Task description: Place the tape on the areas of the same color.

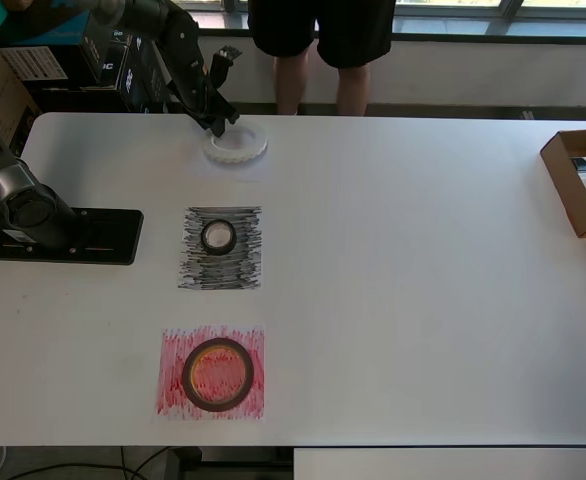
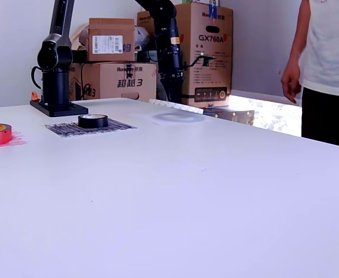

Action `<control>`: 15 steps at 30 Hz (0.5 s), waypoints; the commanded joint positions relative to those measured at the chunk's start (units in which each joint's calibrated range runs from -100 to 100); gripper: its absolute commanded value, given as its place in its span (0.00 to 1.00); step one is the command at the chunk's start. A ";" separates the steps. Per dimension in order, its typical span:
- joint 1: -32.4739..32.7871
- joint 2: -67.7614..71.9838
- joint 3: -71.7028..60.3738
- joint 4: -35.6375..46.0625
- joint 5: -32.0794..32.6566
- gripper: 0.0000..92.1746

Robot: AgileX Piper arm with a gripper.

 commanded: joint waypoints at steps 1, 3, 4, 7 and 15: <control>0.58 -0.38 -0.28 0.40 -0.67 0.00; 0.65 -0.38 -0.28 0.40 -0.67 0.00; 0.65 -0.38 -0.28 0.40 -0.67 0.00; 0.81 -0.38 -0.19 0.40 -0.67 0.00; 1.60 -0.29 1.17 -0.87 -0.75 0.00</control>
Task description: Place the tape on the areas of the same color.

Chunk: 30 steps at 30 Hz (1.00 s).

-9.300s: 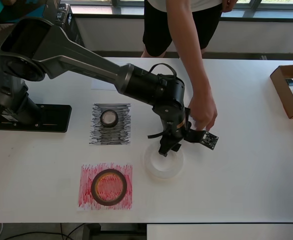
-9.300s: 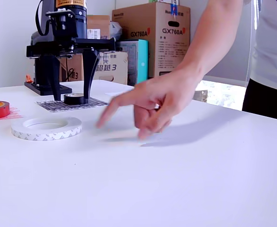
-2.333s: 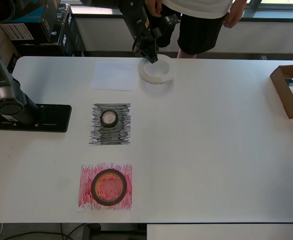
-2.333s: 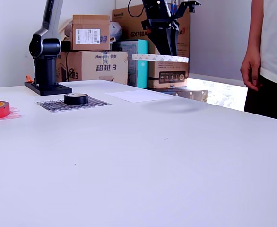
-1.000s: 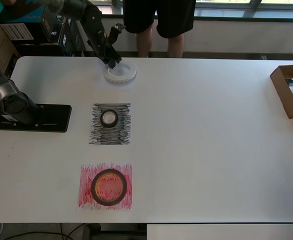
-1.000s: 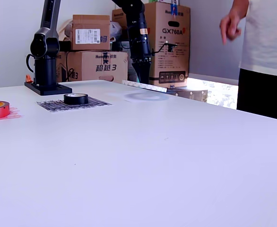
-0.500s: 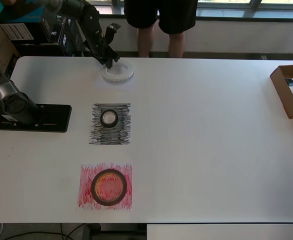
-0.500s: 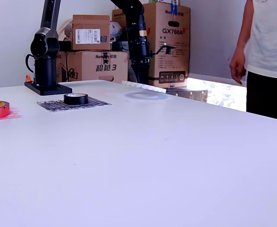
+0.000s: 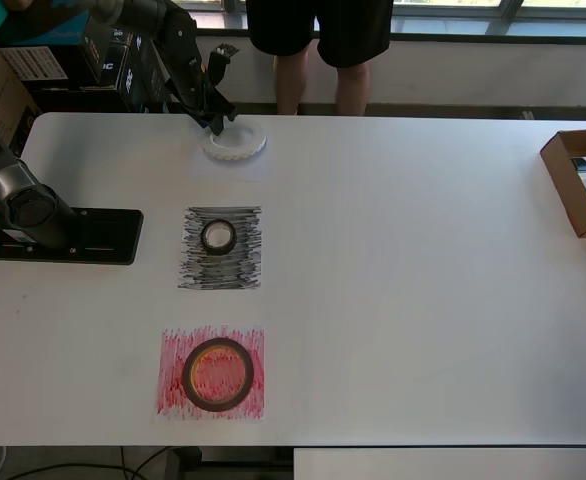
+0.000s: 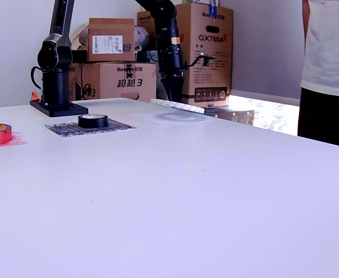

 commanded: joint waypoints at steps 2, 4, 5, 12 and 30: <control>1.11 -0.38 2.99 -2.99 -0.27 0.00; 1.27 -0.38 3.90 -3.67 -0.27 0.00; 1.27 -0.38 3.90 -3.67 -0.27 0.00; 0.72 -0.38 3.90 -3.75 -0.27 0.00; 0.64 -0.29 3.90 -3.84 -0.10 0.38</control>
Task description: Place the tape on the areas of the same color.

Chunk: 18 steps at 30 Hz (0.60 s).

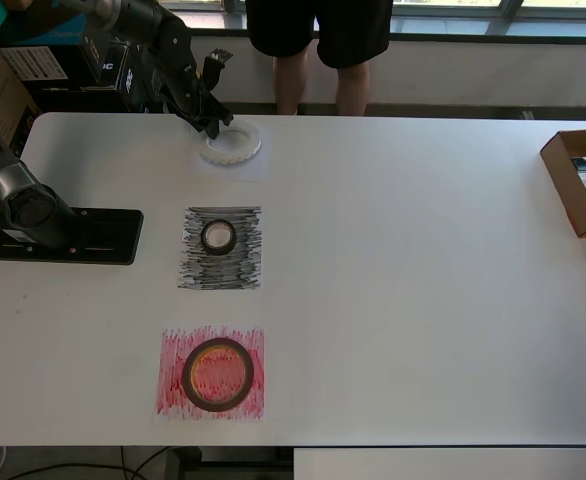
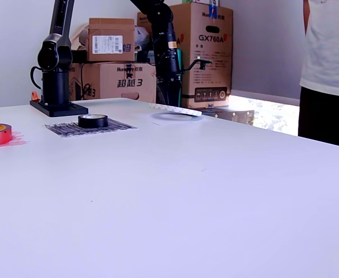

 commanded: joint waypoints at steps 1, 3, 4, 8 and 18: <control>-0.13 -0.29 0.39 0.23 -0.10 0.44; -0.13 -0.29 0.39 0.23 -0.10 0.52; -0.13 -0.29 0.30 0.23 -0.10 0.55; -0.13 -0.29 0.21 0.23 -0.10 0.58; -0.05 -0.85 -2.88 0.57 0.55 0.58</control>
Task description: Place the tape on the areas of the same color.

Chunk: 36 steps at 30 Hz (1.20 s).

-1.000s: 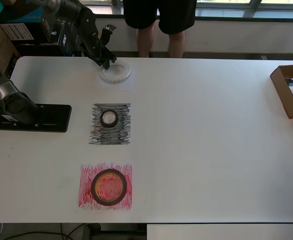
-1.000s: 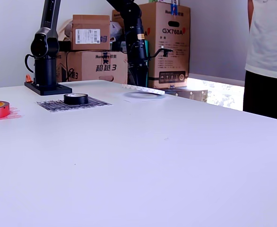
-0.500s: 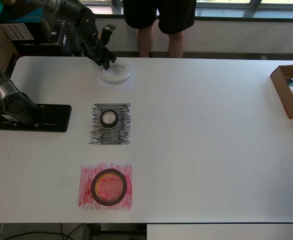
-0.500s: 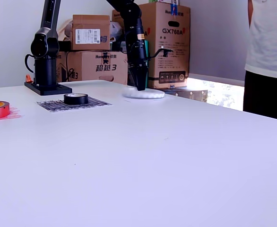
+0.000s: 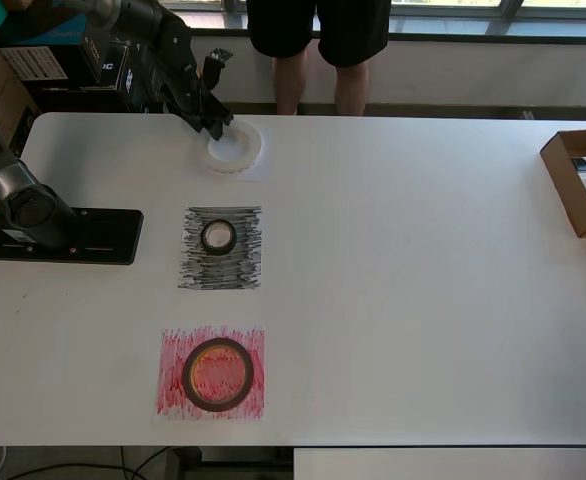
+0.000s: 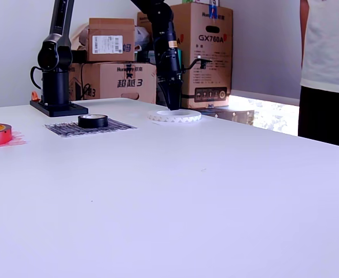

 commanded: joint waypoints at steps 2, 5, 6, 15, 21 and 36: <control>-0.21 -2.42 -3.55 0.79 0.66 0.58; -0.84 -8.60 -4.19 0.79 1.64 0.58; -1.08 -10.37 -4.19 0.79 1.64 0.58; -8.42 -28.52 -4.28 0.28 1.39 0.58; -17.81 -38.72 -4.28 0.02 0.82 0.52; -27.75 -67.81 6.35 0.02 -9.25 0.00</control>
